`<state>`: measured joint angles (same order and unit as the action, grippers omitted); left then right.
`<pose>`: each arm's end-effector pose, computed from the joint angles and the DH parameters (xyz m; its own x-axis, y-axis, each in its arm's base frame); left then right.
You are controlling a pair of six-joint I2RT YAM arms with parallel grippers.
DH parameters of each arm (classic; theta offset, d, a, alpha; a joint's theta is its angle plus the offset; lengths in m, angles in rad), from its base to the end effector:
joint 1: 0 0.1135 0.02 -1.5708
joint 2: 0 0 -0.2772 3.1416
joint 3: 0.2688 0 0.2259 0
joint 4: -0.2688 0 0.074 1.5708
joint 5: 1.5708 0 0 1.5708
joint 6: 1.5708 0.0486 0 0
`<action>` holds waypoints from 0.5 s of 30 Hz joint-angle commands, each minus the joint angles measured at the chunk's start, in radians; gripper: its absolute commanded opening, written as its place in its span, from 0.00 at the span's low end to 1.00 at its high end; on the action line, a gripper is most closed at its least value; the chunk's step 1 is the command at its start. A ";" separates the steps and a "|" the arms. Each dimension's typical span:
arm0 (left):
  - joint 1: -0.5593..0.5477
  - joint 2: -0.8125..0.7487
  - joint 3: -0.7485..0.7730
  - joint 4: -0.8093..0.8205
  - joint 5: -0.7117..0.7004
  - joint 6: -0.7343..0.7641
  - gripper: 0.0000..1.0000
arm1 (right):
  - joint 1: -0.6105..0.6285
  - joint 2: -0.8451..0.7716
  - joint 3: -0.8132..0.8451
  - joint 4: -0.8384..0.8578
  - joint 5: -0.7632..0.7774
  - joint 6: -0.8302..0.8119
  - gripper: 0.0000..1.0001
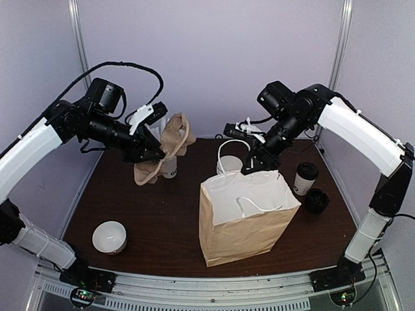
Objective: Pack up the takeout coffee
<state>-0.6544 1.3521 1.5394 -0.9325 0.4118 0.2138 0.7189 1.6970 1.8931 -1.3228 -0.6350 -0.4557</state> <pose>0.1863 -0.1675 0.4032 -0.3579 0.5196 -0.7758 0.8873 0.4480 -0.1093 0.2109 0.2228 0.3876 -0.2925 -0.7268 -0.6215 -0.9474 0.1316 0.2919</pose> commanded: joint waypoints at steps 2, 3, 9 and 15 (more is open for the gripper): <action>-0.002 -0.022 0.044 0.073 0.089 -0.048 0.35 | 0.005 0.025 0.067 -0.010 0.045 0.026 0.18; -0.002 -0.026 0.051 0.085 0.107 -0.057 0.35 | 0.005 0.024 0.077 -0.017 0.051 0.024 0.29; -0.009 -0.042 0.089 0.175 0.219 -0.135 0.35 | -0.007 -0.044 0.086 -0.060 0.013 -0.027 0.56; -0.058 -0.027 0.129 0.265 0.286 -0.190 0.35 | -0.033 -0.176 0.038 -0.087 -0.015 -0.072 0.65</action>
<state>-0.6827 1.3338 1.6257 -0.7967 0.6083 0.0837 0.7074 1.6436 1.9526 -1.3792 -0.6319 -0.4908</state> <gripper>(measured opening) 0.349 0.625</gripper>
